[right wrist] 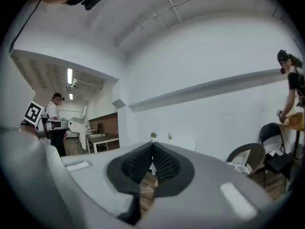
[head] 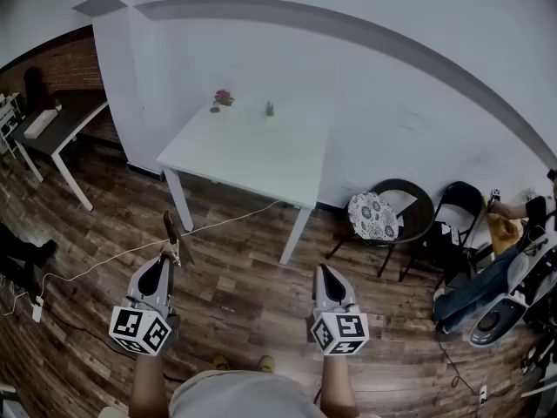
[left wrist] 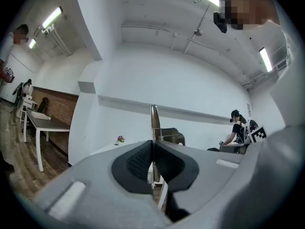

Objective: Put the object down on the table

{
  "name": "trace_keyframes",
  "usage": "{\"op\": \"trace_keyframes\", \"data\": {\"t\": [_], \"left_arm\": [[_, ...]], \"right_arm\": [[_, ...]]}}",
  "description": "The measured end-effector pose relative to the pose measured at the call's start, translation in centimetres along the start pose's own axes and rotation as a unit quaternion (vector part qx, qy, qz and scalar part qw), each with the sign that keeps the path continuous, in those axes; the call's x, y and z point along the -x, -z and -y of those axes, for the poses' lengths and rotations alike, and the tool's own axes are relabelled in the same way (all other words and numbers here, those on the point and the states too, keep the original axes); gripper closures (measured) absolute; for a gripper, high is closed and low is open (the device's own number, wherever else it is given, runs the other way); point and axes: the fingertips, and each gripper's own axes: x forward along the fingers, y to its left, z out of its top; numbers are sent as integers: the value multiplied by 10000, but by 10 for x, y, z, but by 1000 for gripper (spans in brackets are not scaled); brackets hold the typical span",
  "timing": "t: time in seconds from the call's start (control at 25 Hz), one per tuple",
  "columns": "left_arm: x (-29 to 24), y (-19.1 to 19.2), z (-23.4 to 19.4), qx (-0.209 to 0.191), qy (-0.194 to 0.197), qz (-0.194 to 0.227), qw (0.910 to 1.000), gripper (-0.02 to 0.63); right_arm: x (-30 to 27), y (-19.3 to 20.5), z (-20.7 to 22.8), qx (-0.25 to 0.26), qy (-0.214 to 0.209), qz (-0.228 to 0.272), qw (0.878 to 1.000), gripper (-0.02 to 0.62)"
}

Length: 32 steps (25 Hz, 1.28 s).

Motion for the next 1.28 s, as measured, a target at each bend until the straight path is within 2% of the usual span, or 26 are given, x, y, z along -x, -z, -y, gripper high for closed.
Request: {"op": "trace_keyframes", "data": {"t": [0.76,1.28], "left_arm": [[11,-5,-8,88,-37,22,10000,597],[26,2,-46,282,178,48,9994,597]], "right_arm": [[3,-2,-20,44,-44,58,10000,592],[2,8,-65,204,90,-113,9997,592]]}}
